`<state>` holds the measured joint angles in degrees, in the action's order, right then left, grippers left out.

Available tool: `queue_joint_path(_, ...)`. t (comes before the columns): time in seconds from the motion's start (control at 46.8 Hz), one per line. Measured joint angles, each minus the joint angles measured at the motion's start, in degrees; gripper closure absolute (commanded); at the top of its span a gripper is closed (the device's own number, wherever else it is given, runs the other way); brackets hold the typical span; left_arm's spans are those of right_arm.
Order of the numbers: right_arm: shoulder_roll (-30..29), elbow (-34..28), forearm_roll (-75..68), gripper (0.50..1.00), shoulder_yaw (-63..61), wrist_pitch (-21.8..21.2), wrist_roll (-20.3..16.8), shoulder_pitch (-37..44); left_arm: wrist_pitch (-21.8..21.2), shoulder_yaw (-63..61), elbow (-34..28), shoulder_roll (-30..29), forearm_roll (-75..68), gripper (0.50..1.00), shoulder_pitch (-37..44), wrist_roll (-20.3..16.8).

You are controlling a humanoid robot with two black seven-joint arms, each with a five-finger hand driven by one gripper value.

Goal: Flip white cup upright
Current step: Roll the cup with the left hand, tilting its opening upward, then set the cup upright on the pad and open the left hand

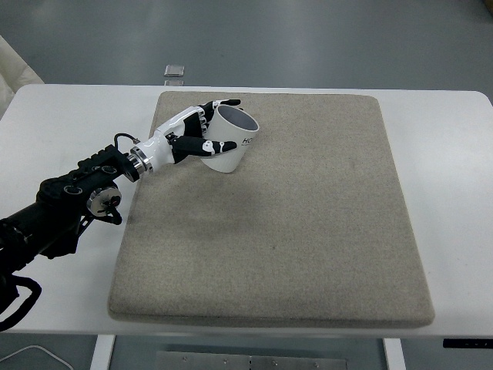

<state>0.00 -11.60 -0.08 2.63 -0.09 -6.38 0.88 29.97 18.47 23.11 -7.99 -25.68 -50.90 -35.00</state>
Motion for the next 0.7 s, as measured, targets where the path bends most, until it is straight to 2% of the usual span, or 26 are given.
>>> queue_joint_path(0.299,0.0,-0.1,0.0,0.570,0.0,0.0,0.0,0.0,-0.8,-0.3,-1.8,0.0,-0.4,1.000,0.0,0.0)
queue_joint_path(0.32,0.0,-0.1,0.0,0.570,0.0,0.0,0.0,0.0,-0.9,-0.2,-1.9,0.0,-0.4,0.986,0.0,0.0)
queue_joint_path(0.406,0.0,-0.1,0.0,0.570,0.0,0.0,0.0,0.0,-2.5,0.0,-2.1,0.0,-0.4,0.858,0.0,0.0)
queue_joint_path(0.491,0.0,-0.1,0.0,0.570,0.0,0.0,0.0,0.0,-4.9,0.1,-2.1,0.1,0.1,0.774,0.1,0.0)
queue_joint_path(0.577,0.0,-0.1,0.0,0.570,0.0,0.0,0.0,0.0,-5.9,0.2,-1.9,0.1,0.2,0.712,0.1,0.0)
queue_joint_path(0.705,0.0,-0.1,0.0,0.570,0.0,0.0,0.0,0.0,-6.1,0.2,-1.6,0.2,0.2,0.662,0.1,0.0)
